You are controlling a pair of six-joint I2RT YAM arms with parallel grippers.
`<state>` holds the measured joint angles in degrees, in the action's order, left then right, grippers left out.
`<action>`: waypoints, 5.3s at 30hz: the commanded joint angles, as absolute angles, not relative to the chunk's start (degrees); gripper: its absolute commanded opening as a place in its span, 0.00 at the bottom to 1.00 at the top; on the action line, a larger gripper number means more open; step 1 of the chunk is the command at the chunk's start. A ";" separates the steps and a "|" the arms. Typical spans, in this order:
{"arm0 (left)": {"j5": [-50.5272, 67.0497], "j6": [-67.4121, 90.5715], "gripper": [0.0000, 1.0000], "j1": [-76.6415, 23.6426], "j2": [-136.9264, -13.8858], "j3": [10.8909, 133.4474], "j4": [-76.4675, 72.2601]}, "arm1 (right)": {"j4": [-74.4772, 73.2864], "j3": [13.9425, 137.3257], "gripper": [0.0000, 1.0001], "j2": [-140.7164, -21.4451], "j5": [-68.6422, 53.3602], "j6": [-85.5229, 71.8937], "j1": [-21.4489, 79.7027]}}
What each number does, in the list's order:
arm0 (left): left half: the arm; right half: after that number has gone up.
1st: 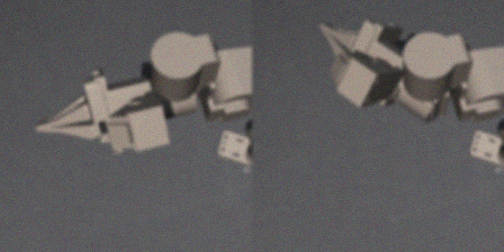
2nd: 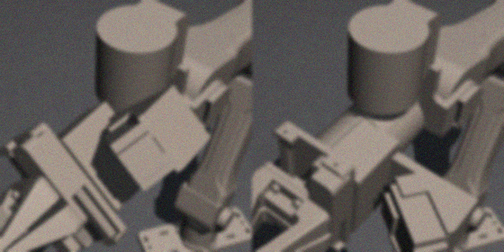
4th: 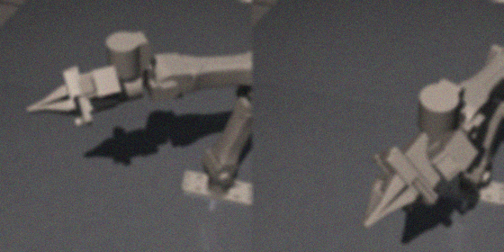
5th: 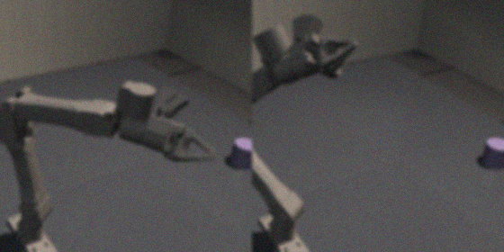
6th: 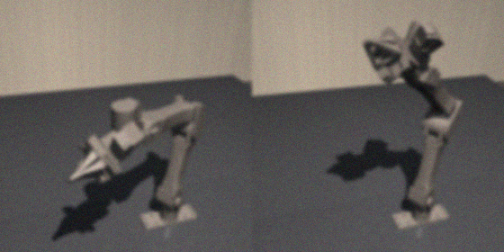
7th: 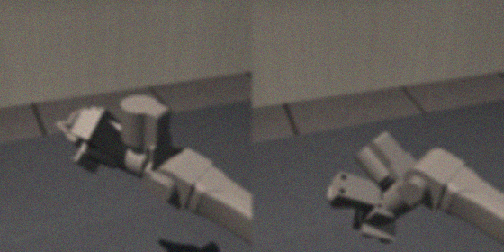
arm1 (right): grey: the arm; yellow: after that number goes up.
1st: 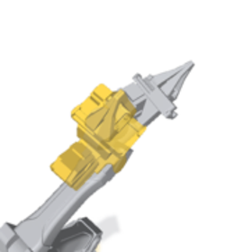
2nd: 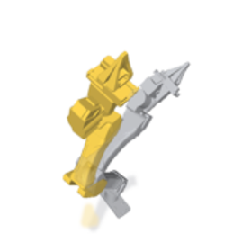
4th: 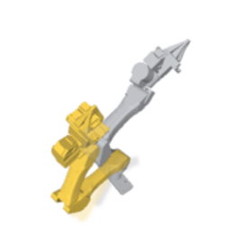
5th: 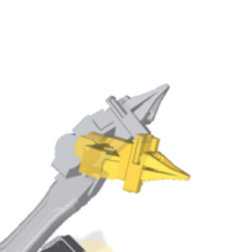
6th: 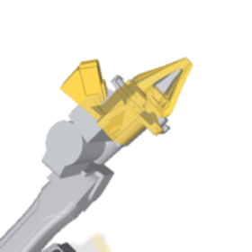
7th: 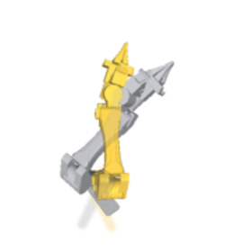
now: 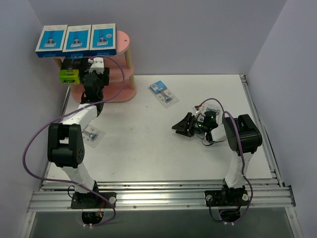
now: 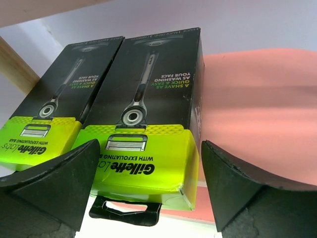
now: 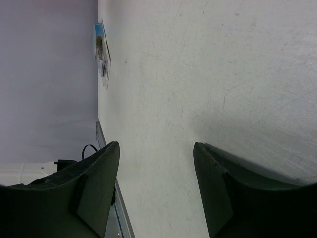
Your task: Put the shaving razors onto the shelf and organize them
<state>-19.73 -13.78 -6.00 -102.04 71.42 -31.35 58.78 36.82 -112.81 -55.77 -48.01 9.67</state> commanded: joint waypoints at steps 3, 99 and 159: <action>-19.17 -12.75 0.95 -5.80 -100.55 72.51 -35.42 | 43.86 33.31 0.60 -119.27 -43.07 -41.04 9.14; -24.00 7.65 0.95 -30.23 -45.52 46.67 5.71 | -15.83 130.86 0.53 -140.70 -10.28 -18.20 20.21; -26.63 4.04 0.94 -30.23 -49.92 47.02 7.12 | -0.62 72.69 0.61 -106.35 2.37 -52.47 56.25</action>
<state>-24.91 5.10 -29.95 -49.32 44.21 6.81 -2.17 73.47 -110.39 1.74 -51.20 56.95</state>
